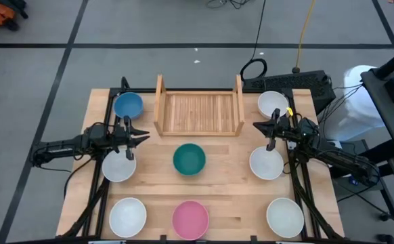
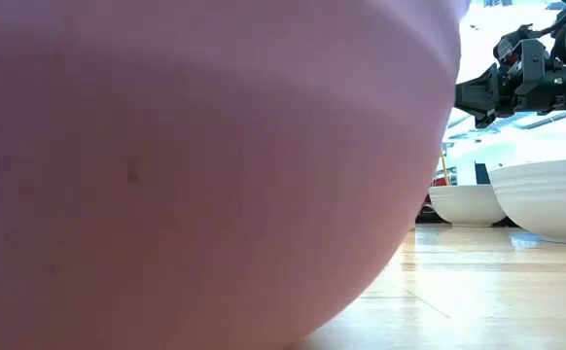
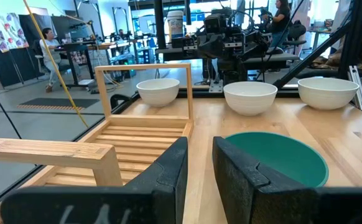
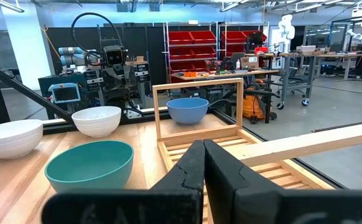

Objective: Place and stack bowls onto a shelf

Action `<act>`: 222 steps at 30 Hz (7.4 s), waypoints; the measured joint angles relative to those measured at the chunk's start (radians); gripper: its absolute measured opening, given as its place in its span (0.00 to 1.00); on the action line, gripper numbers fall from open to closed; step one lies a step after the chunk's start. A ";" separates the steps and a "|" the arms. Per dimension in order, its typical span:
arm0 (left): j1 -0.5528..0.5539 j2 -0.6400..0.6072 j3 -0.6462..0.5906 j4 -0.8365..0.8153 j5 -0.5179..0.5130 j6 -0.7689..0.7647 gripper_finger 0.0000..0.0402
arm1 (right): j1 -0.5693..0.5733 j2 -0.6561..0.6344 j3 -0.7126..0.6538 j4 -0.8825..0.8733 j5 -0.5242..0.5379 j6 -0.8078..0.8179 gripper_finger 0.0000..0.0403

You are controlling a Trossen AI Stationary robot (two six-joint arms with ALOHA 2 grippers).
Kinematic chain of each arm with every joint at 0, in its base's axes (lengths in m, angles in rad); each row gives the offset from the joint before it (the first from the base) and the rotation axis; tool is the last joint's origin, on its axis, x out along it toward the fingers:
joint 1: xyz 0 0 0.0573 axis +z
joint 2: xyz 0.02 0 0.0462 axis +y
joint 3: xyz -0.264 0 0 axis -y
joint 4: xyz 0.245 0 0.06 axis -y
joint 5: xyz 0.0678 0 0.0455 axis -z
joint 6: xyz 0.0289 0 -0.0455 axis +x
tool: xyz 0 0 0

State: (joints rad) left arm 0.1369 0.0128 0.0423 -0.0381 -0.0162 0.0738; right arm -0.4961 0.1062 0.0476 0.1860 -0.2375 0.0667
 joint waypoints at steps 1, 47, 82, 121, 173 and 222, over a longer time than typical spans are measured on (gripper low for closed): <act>0.000 0.000 0.000 0.000 0.000 0.000 0.20 | 0.000 0.000 0.000 0.000 0.000 0.000 0.00; 0.000 0.003 0.182 -0.177 -0.019 -0.354 0.20 | 0.000 0.000 0.000 0.004 0.000 0.000 0.00; 0.000 0.793 1.301 -1.066 -0.018 -0.669 0.20 | 0.000 0.000 0.000 0.031 0.000 0.000 0.00; -0.001 0.863 1.307 -1.005 0.163 -0.619 0.20 | 0.000 0.000 0.000 0.049 0.000 -0.003 0.00; -0.052 1.272 1.306 -1.015 0.268 -0.136 0.07 | 0.000 0.000 0.000 0.118 -0.003 -0.004 0.00; -0.305 1.634 1.306 -0.898 0.079 0.506 0.18 | 0.000 0.000 0.000 0.199 -0.005 0.000 0.00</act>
State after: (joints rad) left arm -0.1677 1.6466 1.3479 -0.9360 0.0628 0.5794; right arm -0.4961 0.1059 0.0475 0.3847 -0.2426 0.0662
